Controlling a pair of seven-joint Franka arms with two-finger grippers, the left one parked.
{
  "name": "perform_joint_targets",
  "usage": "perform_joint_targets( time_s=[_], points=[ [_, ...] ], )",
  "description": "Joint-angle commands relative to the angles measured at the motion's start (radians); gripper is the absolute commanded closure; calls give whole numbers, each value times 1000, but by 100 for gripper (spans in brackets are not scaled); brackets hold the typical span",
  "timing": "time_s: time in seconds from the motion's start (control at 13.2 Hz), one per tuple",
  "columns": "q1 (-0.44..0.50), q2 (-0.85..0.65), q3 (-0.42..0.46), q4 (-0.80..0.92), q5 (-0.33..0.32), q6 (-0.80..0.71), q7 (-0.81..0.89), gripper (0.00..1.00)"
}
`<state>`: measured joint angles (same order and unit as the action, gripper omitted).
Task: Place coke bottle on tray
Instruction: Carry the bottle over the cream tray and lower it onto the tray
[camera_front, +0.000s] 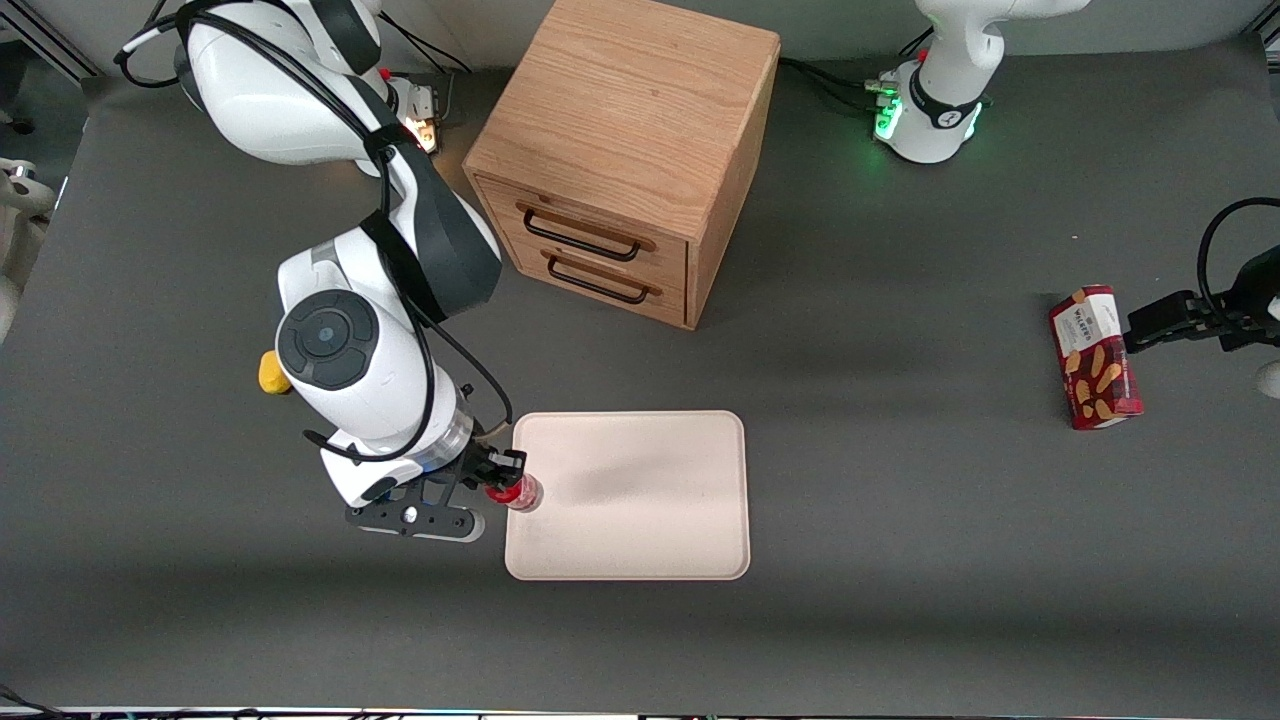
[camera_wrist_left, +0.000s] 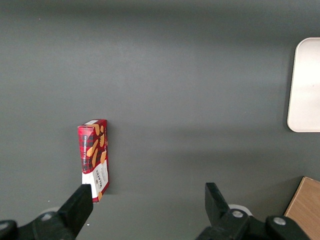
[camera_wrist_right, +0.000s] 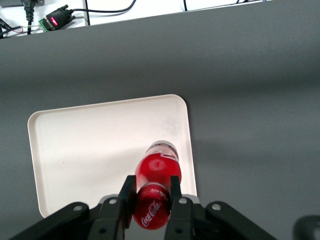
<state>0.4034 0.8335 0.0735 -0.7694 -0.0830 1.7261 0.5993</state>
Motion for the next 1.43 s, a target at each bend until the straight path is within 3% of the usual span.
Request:
perform_joint_targets(
  time_s=[0.0, 0.6, 0.98, 1.13, 1.28, 1.36],
  points=[
    [9, 33, 0, 16, -27, 21, 33, 100],
    [-2, 36, -18, -174, -27, 190, 37, 100],
    [0, 36, -24, -206, -24, 228, 43, 100],
    [0, 36, -24, -206, -27, 240, 109, 18],
    [2, 36, -24, -205, -27, 241, 114, 2],
    [0, 33, -24, -205, -27, 240, 114, 0]
  ],
)
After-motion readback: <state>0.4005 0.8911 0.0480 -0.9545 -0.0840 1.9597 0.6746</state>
